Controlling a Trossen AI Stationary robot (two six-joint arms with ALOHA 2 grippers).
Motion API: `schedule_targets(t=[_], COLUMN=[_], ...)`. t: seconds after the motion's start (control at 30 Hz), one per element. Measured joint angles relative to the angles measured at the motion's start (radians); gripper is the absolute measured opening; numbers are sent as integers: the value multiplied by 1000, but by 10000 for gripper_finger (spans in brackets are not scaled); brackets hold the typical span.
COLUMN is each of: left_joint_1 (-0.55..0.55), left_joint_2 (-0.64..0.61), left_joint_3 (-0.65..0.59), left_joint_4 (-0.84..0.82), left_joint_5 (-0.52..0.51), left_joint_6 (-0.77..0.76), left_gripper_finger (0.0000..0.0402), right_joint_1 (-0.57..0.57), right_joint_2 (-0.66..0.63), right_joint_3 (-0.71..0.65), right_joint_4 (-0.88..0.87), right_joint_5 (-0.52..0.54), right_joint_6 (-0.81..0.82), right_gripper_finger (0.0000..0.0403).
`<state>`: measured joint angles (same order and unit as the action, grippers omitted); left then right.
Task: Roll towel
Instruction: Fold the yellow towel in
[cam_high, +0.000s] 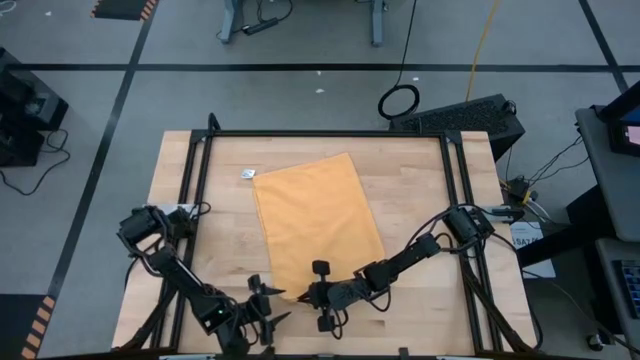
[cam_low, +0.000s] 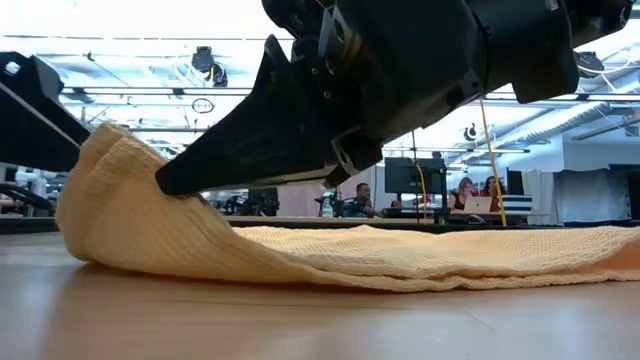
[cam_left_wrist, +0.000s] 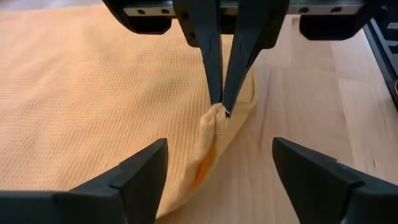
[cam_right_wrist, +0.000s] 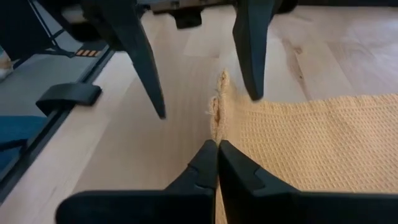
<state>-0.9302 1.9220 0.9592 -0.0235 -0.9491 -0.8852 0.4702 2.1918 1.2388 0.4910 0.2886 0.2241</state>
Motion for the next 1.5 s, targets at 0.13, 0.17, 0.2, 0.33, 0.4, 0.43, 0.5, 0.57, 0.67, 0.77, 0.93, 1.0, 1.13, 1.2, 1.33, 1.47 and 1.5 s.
schedule_targets(t=[0.13,0.17,0.2,0.33,0.4,0.43,0.5,0.57,0.67,0.77,0.93,1.0,1.13,1.2,1.33,1.47,1.5], left_joint_1=[18,22,25,37,41,41,43,43,43,44,52,54,47,35,10,-18,-25], left_joint_2=[0,0,0,0,0,0,0,0,0,0,0,0,0,0,0,0,0], left_joint_3=[0,0,0,0,3,6,7,7,7,7,7,7,7,7,7,7,7], left_joint_4=[11,11,11,16,15,16,17,16,16,15,15,15,15,12,5,-21,-29], left_joint_5=[8,11,15,20,21,21,21,33,36,36,37,37,41,43,49,50,49], left_joint_6=[0,0,0,12,32,36,43,54,54,68,90,92,151,170,187,187,187], left_gripper_finger=[261,255,248,216,195,183,159,134,93,54,31,30,14,8,7,6,6], right_joint_1=[0,0,0,0,0,0,-1,-1,-2,-2,-3,-4,-4,-4,-4,2,7], right_joint_2=[0,0,0,0,0,0,0,0,0,0,0,0,0,0,-26,-91,-112], right_joint_3=[0,0,0,0,0,0,0,0,0,0,0,0,0,0,0,0,0], right_joint_4=[12,13,15,15,15,15,15,15,16,26,35,36,36,36,-23,-215,-270], right_joint_5=[-1,-1,-1,-3,-3,-3,-3,-3,-3,-3,-4,-8,-8,-7,-8,-10,-9], right_joint_6=[0,0,0,0,0,0,0,1,3,3,3,3,3,2,-7,-26,-33], right_gripper_finger=[0,0,0,0,0,0,0,0,0,0,0,0,0,5,33,77,89])
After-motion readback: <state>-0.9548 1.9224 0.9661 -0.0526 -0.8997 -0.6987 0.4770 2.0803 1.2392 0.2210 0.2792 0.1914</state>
